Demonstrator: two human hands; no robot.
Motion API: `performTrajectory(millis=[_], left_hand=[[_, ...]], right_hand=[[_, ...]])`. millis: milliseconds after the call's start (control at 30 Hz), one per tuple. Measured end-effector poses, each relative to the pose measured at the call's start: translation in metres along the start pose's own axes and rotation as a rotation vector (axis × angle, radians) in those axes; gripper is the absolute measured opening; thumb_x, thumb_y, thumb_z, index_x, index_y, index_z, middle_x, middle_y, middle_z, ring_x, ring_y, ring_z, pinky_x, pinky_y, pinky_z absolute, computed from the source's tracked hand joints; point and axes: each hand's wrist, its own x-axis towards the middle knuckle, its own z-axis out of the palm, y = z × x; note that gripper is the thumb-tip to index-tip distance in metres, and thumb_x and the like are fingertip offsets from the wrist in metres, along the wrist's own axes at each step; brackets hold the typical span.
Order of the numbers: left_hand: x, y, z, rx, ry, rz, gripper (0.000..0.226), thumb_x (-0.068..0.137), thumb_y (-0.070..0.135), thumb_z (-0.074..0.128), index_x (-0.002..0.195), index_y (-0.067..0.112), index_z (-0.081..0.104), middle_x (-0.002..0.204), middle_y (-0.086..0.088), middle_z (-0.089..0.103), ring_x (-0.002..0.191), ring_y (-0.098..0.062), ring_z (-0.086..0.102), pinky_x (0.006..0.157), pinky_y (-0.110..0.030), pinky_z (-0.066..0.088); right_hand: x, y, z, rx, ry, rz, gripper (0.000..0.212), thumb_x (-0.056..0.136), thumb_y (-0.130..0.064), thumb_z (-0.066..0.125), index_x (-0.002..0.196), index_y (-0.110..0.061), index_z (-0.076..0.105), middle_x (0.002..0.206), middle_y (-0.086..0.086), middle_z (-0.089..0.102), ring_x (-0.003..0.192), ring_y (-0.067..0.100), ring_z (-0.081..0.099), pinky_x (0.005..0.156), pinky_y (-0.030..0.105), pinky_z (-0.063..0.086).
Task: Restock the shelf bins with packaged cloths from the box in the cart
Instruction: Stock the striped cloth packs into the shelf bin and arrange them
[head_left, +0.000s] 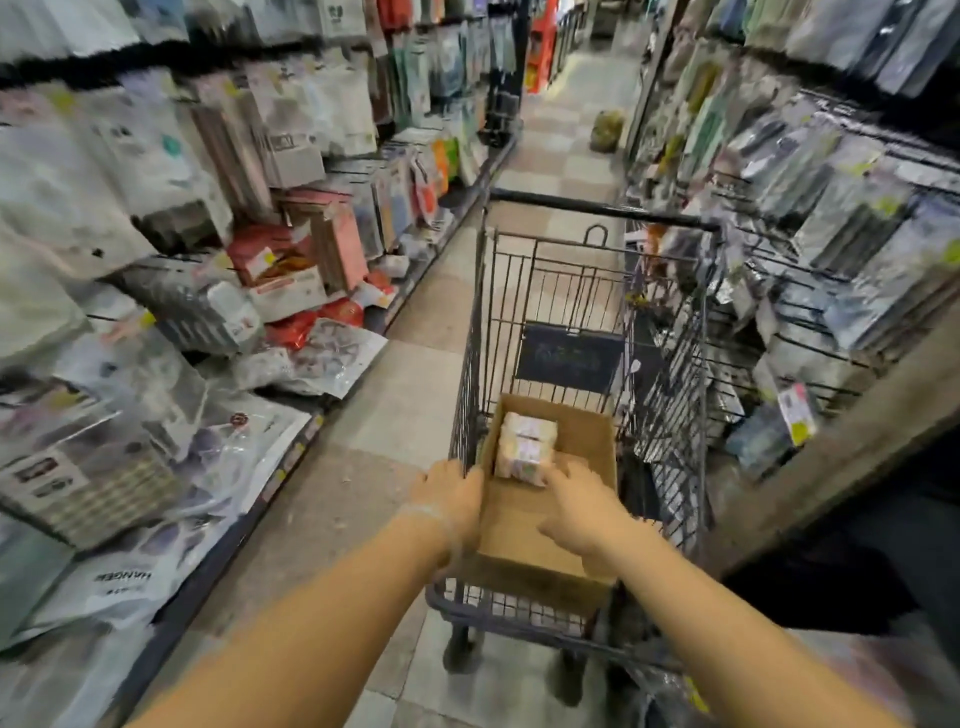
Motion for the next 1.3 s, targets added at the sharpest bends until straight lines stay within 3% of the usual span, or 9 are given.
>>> performTrajectory(millis=[167, 367, 600, 767, 967, 1200, 1300], left_hand=[[0.075, 0.005, 0.015, -0.02, -0.055, 0.087, 0.051, 0.081, 0.03, 0.059, 0.127, 0.016, 0.042, 0.125, -0.012, 0.047, 0.118, -0.031, 0.045, 0.1, -0.044, 0.041], [0.173, 0.005, 0.038, -0.111, -0.165, 0.054, 0.049, 0.084, 0.026, 0.055, 0.129, 0.013, 0.04, 0.131, -0.012, 0.042, 0.123, -0.032, 0.04, 0.101, -0.042, 0.039], [0.269, 0.014, 0.083, -0.243, -0.302, -0.053, 0.059, 0.088, 0.029, 0.054, 0.141, 0.014, 0.032, 0.145, -0.01, 0.034, 0.135, -0.03, 0.03, 0.111, -0.04, 0.031], [0.299, 0.009, 0.116, -0.447, -0.312, -0.187, 0.058, 0.088, 0.038, 0.054, 0.139, 0.019, 0.035, 0.141, -0.004, 0.041, 0.132, -0.023, 0.037, 0.11, -0.034, 0.032], [0.313, 0.001, 0.135, -0.581, -0.37, -0.262, 0.063, 0.092, 0.033, 0.054, 0.146, 0.015, 0.027, 0.147, -0.005, 0.035, 0.136, -0.021, 0.034, 0.111, -0.027, 0.028], [0.321, 0.001, 0.132, -0.661, -0.357, -0.328, 0.055, 0.09, 0.027, 0.058, 0.14, 0.018, 0.036, 0.141, -0.004, 0.042, 0.129, -0.02, 0.043, 0.107, -0.031, 0.037], [0.322, 0.002, 0.129, -0.669, -0.36, -0.35, 0.057, 0.09, 0.028, 0.059, 0.141, 0.017, 0.035, 0.142, -0.004, 0.042, 0.13, -0.022, 0.043, 0.108, -0.033, 0.037]], right_hand=[[0.062, 0.042, 0.012, 0.009, -0.093, 0.108, 0.069, 0.087, -0.036, 0.061, 0.146, -0.024, 0.027, 0.148, 0.009, 0.03, 0.134, 0.031, 0.033, 0.106, 0.041, 0.038], [0.171, 0.076, 0.031, 0.037, -0.187, 0.112, 0.065, 0.087, -0.04, 0.061, 0.141, -0.016, 0.034, 0.139, 0.013, 0.039, 0.128, 0.034, 0.04, 0.103, 0.038, 0.04], [0.285, 0.107, 0.085, 0.12, -0.308, 0.1, 0.061, 0.084, -0.023, 0.064, 0.136, -0.015, 0.035, 0.138, 0.013, 0.04, 0.124, 0.033, 0.043, 0.099, 0.036, 0.039], [0.347, 0.123, 0.124, 0.065, -0.277, 0.049, 0.067, 0.084, -0.026, 0.064, 0.142, -0.016, 0.031, 0.146, 0.012, 0.034, 0.13, 0.03, 0.036, 0.106, 0.035, 0.033], [0.374, 0.122, 0.157, -0.111, -0.138, 0.019, 0.05, 0.086, -0.013, 0.055, 0.134, -0.013, 0.04, 0.132, 0.013, 0.043, 0.121, 0.032, 0.042, 0.096, 0.036, 0.036], [0.382, 0.119, 0.161, -0.121, -0.091, 0.014, 0.056, 0.082, -0.023, 0.065, 0.131, -0.013, 0.039, 0.132, 0.01, 0.042, 0.12, 0.029, 0.042, 0.094, 0.035, 0.036], [0.367, 0.124, 0.159, 0.068, -0.124, 0.11, 0.059, 0.077, -0.045, 0.069, 0.121, -0.014, 0.045, 0.123, 0.008, 0.047, 0.114, 0.027, 0.045, 0.091, 0.034, 0.038]])
